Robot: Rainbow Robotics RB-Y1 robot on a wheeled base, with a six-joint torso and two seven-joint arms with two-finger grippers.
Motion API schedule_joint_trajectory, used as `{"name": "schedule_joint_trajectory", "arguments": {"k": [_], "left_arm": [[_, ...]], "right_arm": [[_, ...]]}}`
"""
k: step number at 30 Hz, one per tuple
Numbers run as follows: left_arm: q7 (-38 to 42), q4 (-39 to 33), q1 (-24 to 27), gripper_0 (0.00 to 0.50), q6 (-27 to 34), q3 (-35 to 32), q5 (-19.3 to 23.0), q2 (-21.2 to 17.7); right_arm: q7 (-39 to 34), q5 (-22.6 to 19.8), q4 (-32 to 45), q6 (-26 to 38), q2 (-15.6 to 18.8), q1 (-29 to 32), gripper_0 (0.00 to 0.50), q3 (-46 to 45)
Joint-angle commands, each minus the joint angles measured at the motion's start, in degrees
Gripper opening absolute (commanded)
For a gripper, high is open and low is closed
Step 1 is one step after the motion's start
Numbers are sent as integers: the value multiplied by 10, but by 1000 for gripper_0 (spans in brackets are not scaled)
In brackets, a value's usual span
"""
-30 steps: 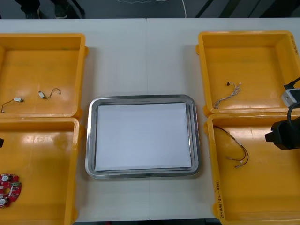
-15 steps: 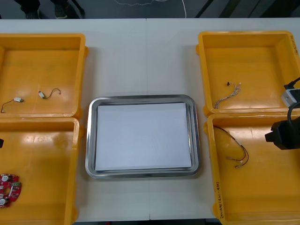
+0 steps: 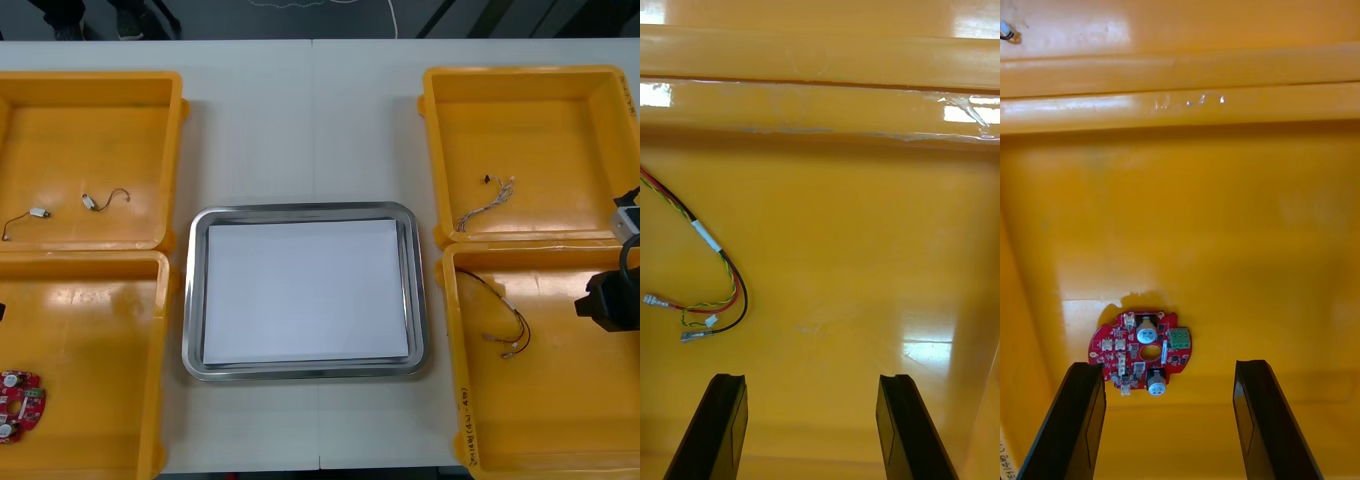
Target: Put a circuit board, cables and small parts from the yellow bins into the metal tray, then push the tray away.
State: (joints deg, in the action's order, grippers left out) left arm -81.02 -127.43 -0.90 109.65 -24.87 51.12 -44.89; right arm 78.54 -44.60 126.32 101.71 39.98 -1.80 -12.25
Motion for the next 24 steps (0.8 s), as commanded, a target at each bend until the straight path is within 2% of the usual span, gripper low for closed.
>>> {"name": "schedule_joint_trajectory", "arguments": {"k": [1, 6, 9, 12, 14, 17, 20, 24], "left_arm": [[111, -26, -36, 500, 4, -13, -10, -19], [189, -32, -46, 500, 4, -16, -12, -15], [237, -40, -51, 500, 4, -26, -21, 1], [279, -59, -59, 500, 4, -51, -48, 43], [300, -80, -68, 500, 4, -68, -82, 81], [323, -99, -80, 500, 4, -71, -124, 116], [357, -106, -83, 500, 4, -67, -160, 137], [407, -106, -85, 500, 4, -49, -190, 141]], "right_arm": [[-36, 6, -20, -18, 13, 8, 500, 1], [-45, 3, -52, -59, 0, 7, 500, 14], [-74, 10, -54, -77, 0, 7, 500, 35], [-113, 15, -51, -85, 0, 5, 500, 55], [-141, 22, -49, -92, 0, 5, 500, 71], [-168, 30, -46, -97, 0, 3, 500, 88], [-193, 38, -46, -105, 0, 2, 500, 107], [-217, 54, -46, -115, 0, 0, 500, 129]]}}
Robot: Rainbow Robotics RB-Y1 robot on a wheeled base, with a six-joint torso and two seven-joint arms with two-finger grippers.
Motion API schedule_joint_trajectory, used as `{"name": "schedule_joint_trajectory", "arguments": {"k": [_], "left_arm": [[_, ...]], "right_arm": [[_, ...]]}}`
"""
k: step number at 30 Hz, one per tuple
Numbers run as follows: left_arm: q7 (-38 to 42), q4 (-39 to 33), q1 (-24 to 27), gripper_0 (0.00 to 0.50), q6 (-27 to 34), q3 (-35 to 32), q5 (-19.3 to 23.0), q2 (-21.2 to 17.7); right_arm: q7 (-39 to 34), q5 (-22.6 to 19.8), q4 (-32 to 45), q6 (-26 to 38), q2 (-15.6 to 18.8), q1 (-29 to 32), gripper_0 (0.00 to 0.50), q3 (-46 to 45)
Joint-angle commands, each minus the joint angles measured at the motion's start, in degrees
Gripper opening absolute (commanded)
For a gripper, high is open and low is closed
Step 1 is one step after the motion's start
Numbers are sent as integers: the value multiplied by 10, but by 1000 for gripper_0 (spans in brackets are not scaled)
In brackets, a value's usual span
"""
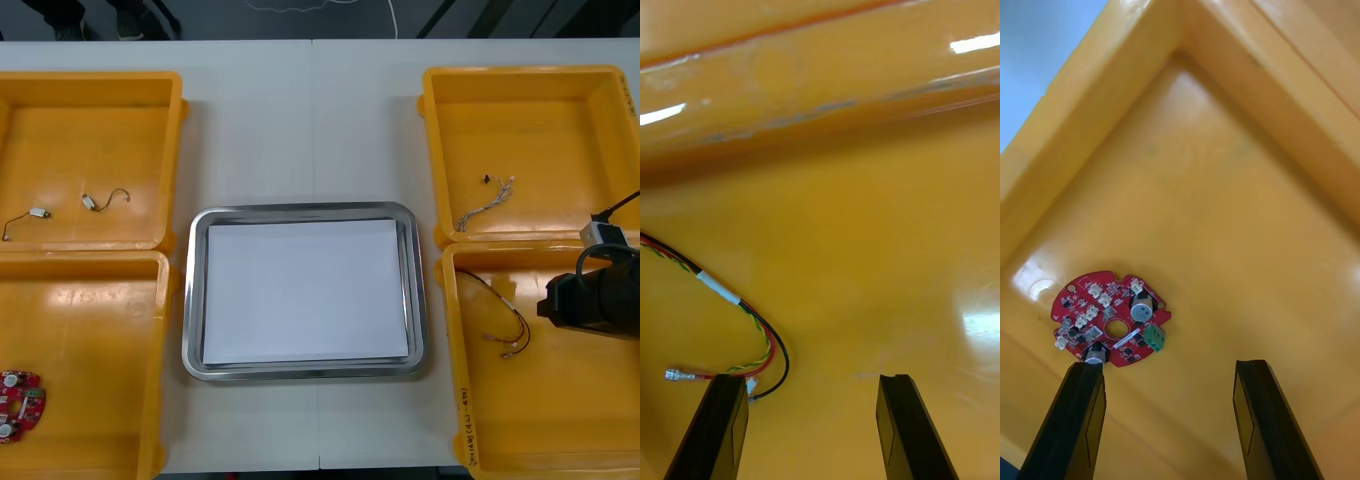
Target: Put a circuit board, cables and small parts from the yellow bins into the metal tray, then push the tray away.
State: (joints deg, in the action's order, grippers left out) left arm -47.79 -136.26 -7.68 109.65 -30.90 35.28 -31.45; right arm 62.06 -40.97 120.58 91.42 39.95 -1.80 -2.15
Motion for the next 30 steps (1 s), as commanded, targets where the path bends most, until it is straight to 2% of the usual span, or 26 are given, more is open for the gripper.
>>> {"name": "schedule_joint_trajectory", "arguments": {"k": [1, 9, 12, 19, 26, 30], "left_arm": [[95, -17, -19, 500, 4, 19, -42, 7], [227, -16, -24, 500, 4, 36, -50, 8], [259, -13, -28, 500, 4, 32, -48, 23], [270, -1, -34, 500, 4, 29, -48, 46], [273, 4, -51, 500, -5, 28, -11, 54], [276, 16, -62, 500, -15, 23, -9, 55]], "right_arm": [[-59, 26, 12, -18, 0, 0, 500, 37], [-107, 67, 12, -32, 0, -7, 500, 89], [-111, 67, 12, -33, 0, -7, 500, 94], [-121, 68, 3, -34, 0, -6, 500, 105], [-124, 70, -13, -51, 0, -6, 500, 114], [-128, 70, -20, -56, 0, -6, 500, 117]]}}
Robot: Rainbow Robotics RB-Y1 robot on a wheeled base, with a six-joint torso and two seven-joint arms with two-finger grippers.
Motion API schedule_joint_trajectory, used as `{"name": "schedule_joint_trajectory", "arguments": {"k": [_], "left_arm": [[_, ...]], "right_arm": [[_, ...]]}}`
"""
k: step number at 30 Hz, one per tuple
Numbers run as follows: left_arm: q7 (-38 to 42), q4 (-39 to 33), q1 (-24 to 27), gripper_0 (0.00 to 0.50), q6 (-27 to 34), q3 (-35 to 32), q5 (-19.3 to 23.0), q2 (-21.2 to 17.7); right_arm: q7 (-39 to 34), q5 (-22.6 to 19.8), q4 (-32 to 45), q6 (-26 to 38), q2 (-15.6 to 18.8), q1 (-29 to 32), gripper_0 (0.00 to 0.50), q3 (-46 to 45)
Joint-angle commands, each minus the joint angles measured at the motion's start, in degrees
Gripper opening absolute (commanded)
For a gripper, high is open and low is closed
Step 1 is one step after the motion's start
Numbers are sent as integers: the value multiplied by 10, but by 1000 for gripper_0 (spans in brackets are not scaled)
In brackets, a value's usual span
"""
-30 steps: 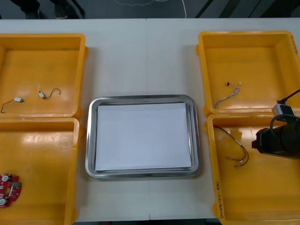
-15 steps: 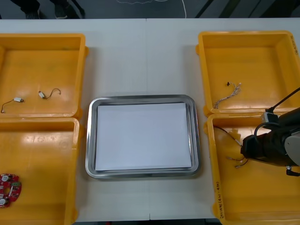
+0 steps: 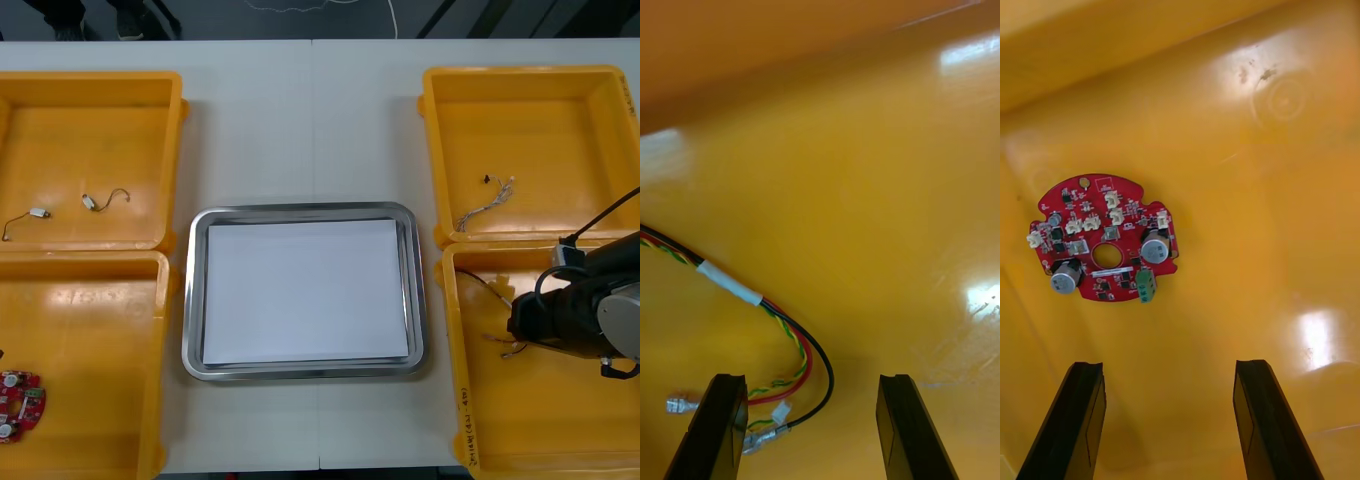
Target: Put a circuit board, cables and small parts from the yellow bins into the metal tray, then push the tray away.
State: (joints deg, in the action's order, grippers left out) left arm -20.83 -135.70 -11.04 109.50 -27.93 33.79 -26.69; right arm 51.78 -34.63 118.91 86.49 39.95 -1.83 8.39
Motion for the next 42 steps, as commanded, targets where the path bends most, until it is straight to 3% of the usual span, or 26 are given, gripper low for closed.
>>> {"name": "schedule_joint_trajectory", "arguments": {"k": [1, 14, 21, 22, 23, 24, 26, 32, 42], "left_arm": [[7, 11, -30, 500, -17, -6, 6, 7], [8, 73, -42, 500, -101, 15, 12, 8], [8, 76, -41, 500, -130, 19, 2, 42], [8, 75, -41, 500, -131, 18, 1, 44], [9, 76, -41, 500, -131, 18, 0, 45], [10, 76, -41, 500, -132, 19, 0, 45], [10, 79, -43, 500, -134, 20, 0, 45], [10, 89, -54, 500, -153, 27, -2, 47], [11, 99, -65, 500, -180, 45, -6, 47]], "right_arm": [[-26, 7, -3, -7, 0, -6, 500, 12], [-26, 4, -44, -40, 0, -5, 500, 21], [-26, 2, -43, -33, 2, -5, 492, 21], [-26, 2, -44, -34, 3, -5, 403, 21], [-26, 1, -43, -34, 4, -5, 225, 21], [-26, 1, -43, -34, 4, -5, 90, 20], [-26, 2, -43, -32, 4, -5, 0, 20], [-26, 4, -42, -29, 8, -5, 0, 20], [-20, -3, 16, 27, 49, -5, 0, 15]]}}
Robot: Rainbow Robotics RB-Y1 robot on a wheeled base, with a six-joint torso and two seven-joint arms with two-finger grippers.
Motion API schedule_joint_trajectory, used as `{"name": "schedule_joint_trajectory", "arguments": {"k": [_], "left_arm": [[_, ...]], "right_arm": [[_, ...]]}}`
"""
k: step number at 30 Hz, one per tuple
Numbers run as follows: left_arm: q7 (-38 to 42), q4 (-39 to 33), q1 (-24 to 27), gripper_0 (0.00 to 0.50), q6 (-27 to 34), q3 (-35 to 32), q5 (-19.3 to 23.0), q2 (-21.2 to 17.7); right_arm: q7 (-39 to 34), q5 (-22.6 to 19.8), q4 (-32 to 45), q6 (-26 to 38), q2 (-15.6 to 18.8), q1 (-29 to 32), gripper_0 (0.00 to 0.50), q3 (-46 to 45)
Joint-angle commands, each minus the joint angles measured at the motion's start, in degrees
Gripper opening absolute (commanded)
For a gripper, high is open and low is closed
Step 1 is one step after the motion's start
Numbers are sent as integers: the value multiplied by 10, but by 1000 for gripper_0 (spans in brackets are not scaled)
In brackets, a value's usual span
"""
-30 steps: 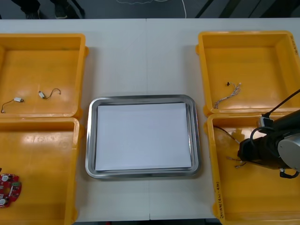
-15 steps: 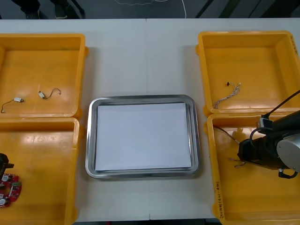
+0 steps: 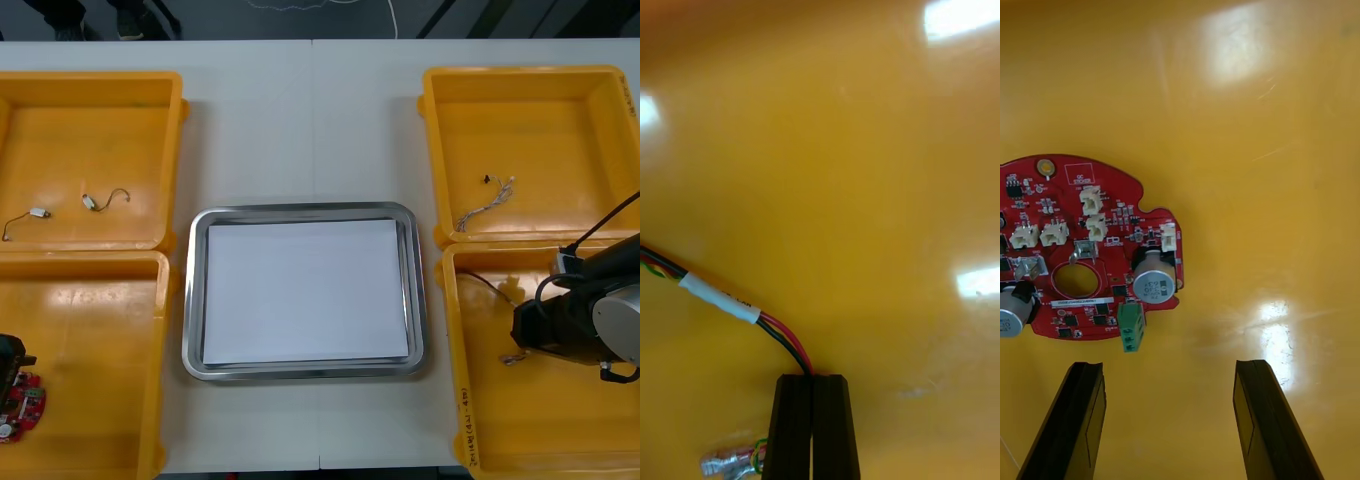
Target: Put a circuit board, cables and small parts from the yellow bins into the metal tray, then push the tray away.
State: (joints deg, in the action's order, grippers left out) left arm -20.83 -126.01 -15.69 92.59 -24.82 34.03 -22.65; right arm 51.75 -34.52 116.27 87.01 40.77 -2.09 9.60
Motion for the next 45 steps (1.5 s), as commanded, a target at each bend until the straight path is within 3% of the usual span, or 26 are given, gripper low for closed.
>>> {"name": "schedule_joint_trajectory", "arguments": {"k": [1, 8, 14, 23, 34, 39, 41, 42, 44, 45], "left_arm": [[11, 4, -21, 500, -14, 16, -9, 8], [12, 9, -29, 500, -30, 26, -12, 7], [9, 25, -31, 500, -44, 32, -16, 7], [4, 42, -32, 500, -58, 39, -22, 7], [3, 55, -29, 500, -75, 47, -30, 7], [1, 57, -29, 500, -77, 51, -32, 7], [2, 57, -27, 500, -77, 53, -34, 7], [2, 57, -27, 496, -76, 53, -34, 7], [3, 58, -25, 410, -76, 53, -36, 7], [4, 58, -25, 313, -76, 52, -38, 7]], "right_arm": [[-19, -5, 53, 32, 47, -3, 0, 3], [-12, -9, 106, 30, 81, 32, 0, -3], [10, -7, 155, -32, 99, 111, 0, -33], [27, -4, 167, -83, 112, 193, 0, -50], [32, 26, 165, -92, 110, 218, 0, -54], [34, 34, 165, -93, 110, 214, 416, -54], [34, 35, 165, -94, 110, 213, 483, -54], [34, 35, 165, -94, 110, 213, 493, -54], [38, 33, 165, -94, 109, 209, 500, -54], [41, 31, 165, -94, 109, 205, 500, -54]]}}
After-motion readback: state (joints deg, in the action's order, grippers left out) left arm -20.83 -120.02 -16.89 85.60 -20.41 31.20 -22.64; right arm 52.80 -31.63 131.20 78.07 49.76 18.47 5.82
